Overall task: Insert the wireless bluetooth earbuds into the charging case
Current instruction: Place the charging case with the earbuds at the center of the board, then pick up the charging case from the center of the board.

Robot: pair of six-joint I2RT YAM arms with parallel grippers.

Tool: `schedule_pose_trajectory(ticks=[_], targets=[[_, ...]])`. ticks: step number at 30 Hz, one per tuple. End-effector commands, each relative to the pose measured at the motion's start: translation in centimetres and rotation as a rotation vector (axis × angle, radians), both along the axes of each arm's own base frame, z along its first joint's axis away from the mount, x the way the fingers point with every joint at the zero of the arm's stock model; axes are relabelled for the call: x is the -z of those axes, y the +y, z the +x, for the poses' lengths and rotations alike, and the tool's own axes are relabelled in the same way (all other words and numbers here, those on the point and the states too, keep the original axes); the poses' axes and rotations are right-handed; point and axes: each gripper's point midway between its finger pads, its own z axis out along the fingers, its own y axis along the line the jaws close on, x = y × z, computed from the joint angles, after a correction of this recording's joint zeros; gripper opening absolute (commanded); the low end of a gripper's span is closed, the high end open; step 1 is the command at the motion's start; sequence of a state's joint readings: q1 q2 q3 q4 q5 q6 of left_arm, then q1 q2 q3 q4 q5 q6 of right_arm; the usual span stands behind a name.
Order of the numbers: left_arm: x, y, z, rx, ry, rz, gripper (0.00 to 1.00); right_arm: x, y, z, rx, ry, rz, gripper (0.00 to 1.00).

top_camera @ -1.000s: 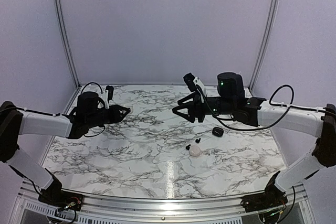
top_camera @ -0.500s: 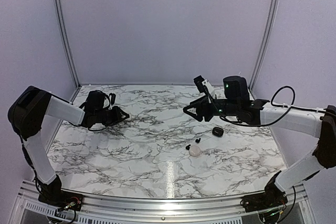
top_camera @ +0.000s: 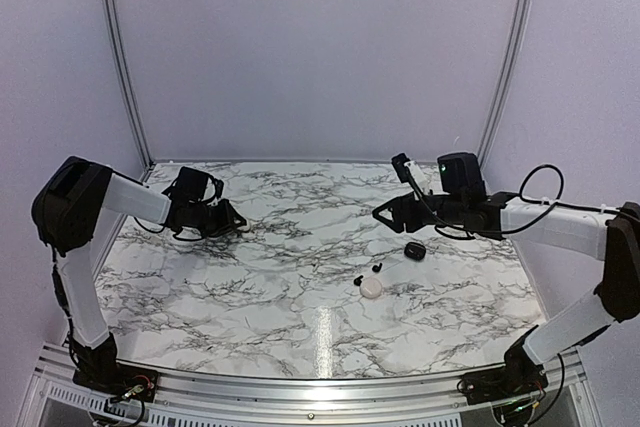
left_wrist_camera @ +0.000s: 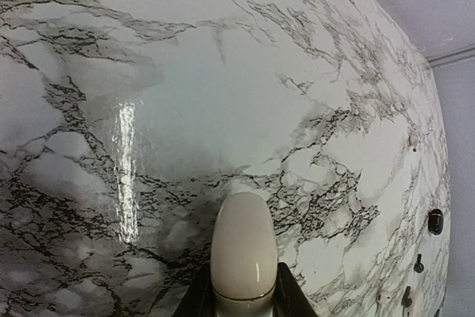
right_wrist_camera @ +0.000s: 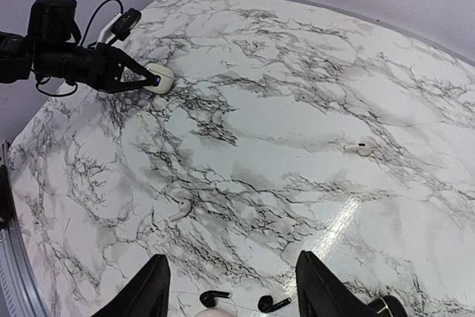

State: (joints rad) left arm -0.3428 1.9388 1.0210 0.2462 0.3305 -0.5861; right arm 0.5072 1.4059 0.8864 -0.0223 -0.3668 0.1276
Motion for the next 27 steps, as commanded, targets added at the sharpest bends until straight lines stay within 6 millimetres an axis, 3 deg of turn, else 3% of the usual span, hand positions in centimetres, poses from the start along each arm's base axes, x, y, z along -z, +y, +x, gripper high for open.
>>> schedule_pose_trajectory(ticks=[1,11,15,17,27], targets=[[1.5,1.9,-0.3,-0.033,0.065,0.104,0.25,1.2,-1.8,0.6,0.072,0.043,-0.03,0.59],[-0.3,3.9,-0.2,-0.069,0.036,0.158,0.66,4.0,-6.5,2.4,0.214,0.098,-0.125,0.63],[-2.8,4.4,-0.4,-0.071,-0.024,0.174,0.78,5.9,-8.7,2.7,0.279,0.131,-0.22,0.64],[-4.6,4.3,-0.4,-0.059,-0.065,0.169,0.96,7.0,-9.6,2.8,0.31,0.149,-0.268,0.64],[-12.5,3.5,-2.4,0.008,-0.289,0.121,0.99,13.8,-11.2,2.5,0.342,0.301,-0.381,0.72]])
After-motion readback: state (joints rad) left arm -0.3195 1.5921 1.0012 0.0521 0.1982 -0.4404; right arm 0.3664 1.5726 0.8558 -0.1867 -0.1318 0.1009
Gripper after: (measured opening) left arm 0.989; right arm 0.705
